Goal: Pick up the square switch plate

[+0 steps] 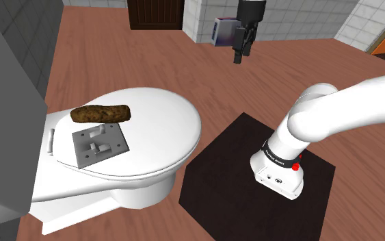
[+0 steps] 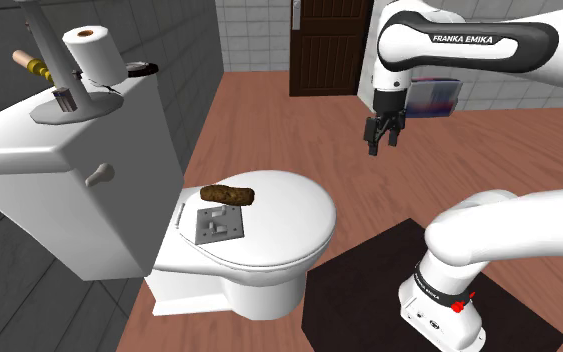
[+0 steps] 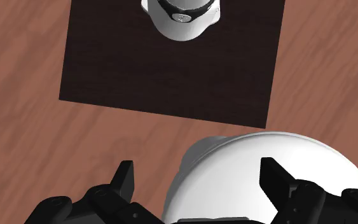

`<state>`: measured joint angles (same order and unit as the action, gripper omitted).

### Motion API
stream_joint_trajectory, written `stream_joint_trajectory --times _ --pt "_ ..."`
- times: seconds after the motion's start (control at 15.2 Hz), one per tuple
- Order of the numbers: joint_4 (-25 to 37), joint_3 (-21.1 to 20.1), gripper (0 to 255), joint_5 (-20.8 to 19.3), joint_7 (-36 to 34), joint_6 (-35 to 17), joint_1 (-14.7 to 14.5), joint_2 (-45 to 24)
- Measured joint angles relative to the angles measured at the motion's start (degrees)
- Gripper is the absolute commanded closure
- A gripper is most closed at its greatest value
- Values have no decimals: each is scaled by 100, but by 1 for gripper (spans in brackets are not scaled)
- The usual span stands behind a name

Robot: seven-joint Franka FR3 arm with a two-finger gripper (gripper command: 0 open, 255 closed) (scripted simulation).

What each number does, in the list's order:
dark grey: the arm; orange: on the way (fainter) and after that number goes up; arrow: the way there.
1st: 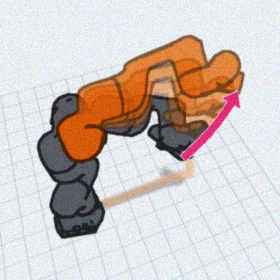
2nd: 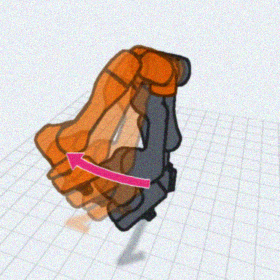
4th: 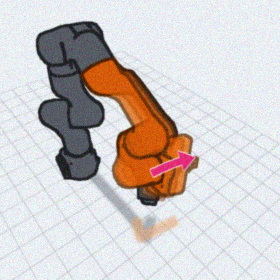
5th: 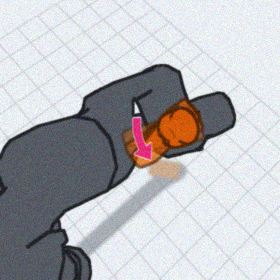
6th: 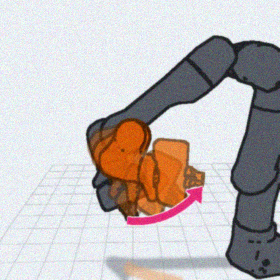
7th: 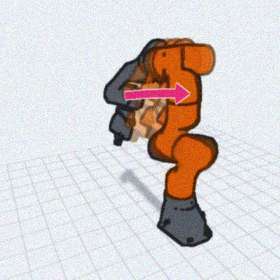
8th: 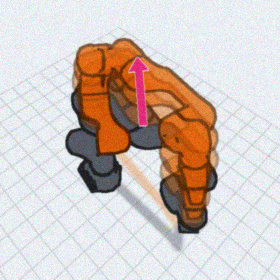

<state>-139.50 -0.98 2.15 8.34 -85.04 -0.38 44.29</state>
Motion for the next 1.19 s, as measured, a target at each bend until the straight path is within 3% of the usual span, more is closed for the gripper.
stream_joint_trajectory --times 0.4,1.19 --pt "-103 -434 0 300 -321 -546 -231 -317" --pt "417 -1696 0 695 -1272 -2120 -718 -2007"
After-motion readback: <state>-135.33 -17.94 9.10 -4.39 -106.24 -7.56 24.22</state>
